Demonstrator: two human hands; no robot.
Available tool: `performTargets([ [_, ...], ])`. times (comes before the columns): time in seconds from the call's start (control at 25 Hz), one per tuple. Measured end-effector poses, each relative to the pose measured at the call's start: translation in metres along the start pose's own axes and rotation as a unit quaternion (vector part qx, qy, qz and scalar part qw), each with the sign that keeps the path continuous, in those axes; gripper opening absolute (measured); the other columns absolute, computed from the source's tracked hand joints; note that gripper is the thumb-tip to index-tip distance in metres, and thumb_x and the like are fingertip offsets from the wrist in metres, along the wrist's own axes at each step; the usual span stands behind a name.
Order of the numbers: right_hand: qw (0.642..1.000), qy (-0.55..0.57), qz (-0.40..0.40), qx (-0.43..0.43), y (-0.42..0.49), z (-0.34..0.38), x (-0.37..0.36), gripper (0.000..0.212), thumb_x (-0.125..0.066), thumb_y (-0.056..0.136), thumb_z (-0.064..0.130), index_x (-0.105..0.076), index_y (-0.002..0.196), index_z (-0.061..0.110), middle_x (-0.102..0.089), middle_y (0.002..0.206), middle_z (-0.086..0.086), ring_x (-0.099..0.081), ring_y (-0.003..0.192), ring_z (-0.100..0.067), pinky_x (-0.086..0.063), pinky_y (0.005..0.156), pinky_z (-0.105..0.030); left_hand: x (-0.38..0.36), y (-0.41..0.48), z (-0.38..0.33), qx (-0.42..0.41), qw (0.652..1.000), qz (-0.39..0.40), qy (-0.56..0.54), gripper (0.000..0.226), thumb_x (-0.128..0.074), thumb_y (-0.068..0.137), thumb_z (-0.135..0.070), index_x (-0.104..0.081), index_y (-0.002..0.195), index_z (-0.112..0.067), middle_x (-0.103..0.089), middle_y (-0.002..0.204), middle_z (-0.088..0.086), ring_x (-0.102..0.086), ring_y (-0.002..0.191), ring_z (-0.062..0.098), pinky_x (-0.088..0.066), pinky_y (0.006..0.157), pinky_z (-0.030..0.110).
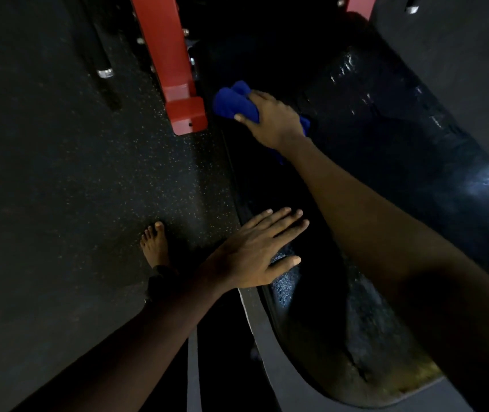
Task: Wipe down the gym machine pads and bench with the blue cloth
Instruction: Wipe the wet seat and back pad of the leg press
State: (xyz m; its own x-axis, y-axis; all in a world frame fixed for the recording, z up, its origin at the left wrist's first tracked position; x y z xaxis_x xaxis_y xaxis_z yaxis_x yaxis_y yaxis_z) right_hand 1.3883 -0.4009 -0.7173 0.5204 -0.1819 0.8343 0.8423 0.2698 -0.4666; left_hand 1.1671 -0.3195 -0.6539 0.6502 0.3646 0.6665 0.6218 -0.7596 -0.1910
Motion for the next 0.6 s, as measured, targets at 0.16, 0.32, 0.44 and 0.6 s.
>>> performTargets([
  [0.16,0.991,0.025,0.058,0.114,-0.066,0.031,-0.004,0.064,-0.046,0.096,0.064,-0.045,0.148,0.028,-0.041,0.157,0.001,-0.048,0.136,-0.024,-0.044,0.107,-0.043,0.009,0.0,-0.002,-0.003,1.0,-0.006,0.011,0.065,-0.036,0.102,-0.055,-0.026,0.156,-0.02,-0.026,0.162,0.0,-0.018,0.151,0.014,-0.012,0.123,0.032],
  [0.32,0.956,-0.051,0.107,0.27,-0.122,0.043,-0.028,0.053,-0.051,0.097,0.055,-0.052,0.143,0.027,-0.038,0.159,-0.001,-0.033,0.148,-0.025,-0.024,0.12,-0.043,0.017,-0.002,-0.013,0.026,1.0,-0.007,0.003,0.062,-0.041,0.1,-0.053,-0.038,0.151,-0.017,-0.046,0.15,0.002,-0.039,0.14,0.017,-0.023,0.117,0.033],
  [0.44,0.979,-0.084,0.077,0.168,-0.049,0.039,-0.029,0.056,-0.05,0.099,0.052,-0.046,0.148,0.027,-0.035,0.161,0.0,-0.032,0.148,-0.024,-0.018,0.122,-0.043,0.015,0.002,-0.008,0.027,0.999,0.031,-0.019,0.068,-0.036,0.101,-0.057,-0.017,0.158,-0.025,-0.017,0.164,-0.004,-0.007,0.152,0.01,-0.005,0.123,0.032],
  [0.6,0.997,-0.071,0.011,0.032,0.047,0.016,-0.023,0.056,-0.048,0.098,0.053,-0.043,0.149,0.029,-0.039,0.158,-0.001,-0.039,0.143,-0.026,-0.025,0.118,-0.043,0.011,0.005,0.008,-0.008,0.998,0.056,-0.038,0.07,-0.037,0.1,-0.061,-0.016,0.158,-0.028,-0.012,0.165,-0.006,-0.001,0.152,0.009,-0.003,0.124,0.032],
])
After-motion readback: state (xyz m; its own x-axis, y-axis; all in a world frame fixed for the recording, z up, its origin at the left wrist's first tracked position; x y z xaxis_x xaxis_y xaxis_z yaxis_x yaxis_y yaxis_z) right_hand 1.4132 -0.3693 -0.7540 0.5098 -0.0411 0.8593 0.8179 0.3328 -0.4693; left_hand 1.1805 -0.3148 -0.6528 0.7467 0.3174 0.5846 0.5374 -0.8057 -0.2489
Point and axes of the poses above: each hand's wrist, its own y-axis towards the middle knuckle, its own x-axis out of the back of the hand, z = x × y, the point moved 4 cm from there along y, towards the middle knuckle
